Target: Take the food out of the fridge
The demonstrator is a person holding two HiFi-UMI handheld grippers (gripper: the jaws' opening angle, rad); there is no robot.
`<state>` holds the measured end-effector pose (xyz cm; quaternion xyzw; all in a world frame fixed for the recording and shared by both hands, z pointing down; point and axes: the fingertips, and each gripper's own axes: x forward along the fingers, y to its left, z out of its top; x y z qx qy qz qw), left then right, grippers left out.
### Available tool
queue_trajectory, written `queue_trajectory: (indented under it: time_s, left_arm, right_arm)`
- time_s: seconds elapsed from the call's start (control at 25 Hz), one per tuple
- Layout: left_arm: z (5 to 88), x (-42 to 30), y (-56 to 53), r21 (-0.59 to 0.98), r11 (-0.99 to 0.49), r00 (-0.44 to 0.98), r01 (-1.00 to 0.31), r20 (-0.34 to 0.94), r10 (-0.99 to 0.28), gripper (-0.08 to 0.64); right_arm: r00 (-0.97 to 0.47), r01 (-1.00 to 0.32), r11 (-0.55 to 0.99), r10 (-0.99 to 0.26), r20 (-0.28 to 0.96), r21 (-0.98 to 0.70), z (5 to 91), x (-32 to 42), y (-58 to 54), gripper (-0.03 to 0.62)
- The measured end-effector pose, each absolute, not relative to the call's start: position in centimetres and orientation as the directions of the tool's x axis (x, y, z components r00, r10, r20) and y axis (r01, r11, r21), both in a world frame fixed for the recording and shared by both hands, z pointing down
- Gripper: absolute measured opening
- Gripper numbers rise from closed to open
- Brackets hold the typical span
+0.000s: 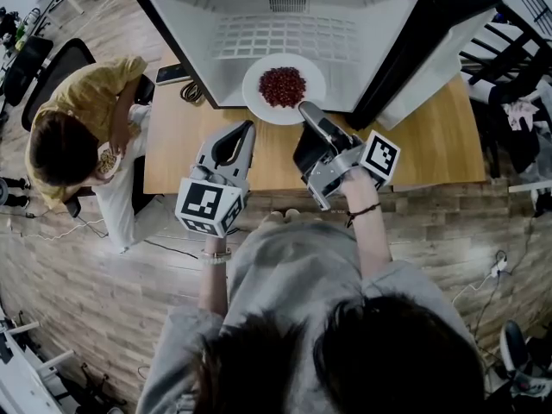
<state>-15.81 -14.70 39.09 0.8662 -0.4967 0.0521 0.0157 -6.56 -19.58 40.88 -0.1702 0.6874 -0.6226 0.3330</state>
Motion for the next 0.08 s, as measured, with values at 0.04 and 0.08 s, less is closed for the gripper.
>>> queue_trajectory:
  time_s: [0.04, 0.08]
  left_arm:
    - [39.17, -15.78, -14.67, -0.023, -0.506, 0.501, -0.862, 0.107, -0.859, 0.008]
    - [39.24, -15.75, -14.64, -0.022, -0.506, 0.501, -0.862, 0.108, -0.859, 0.008]
  right_arm:
    - [-0.720, 0.181, 0.167, -0.649, -0.246, -0.969, 40.89, -6.54, -19.57, 0.071]
    - [-0.720, 0.181, 0.167, -0.649, -0.246, -0.969, 40.90, -6.52, -19.55, 0.071]
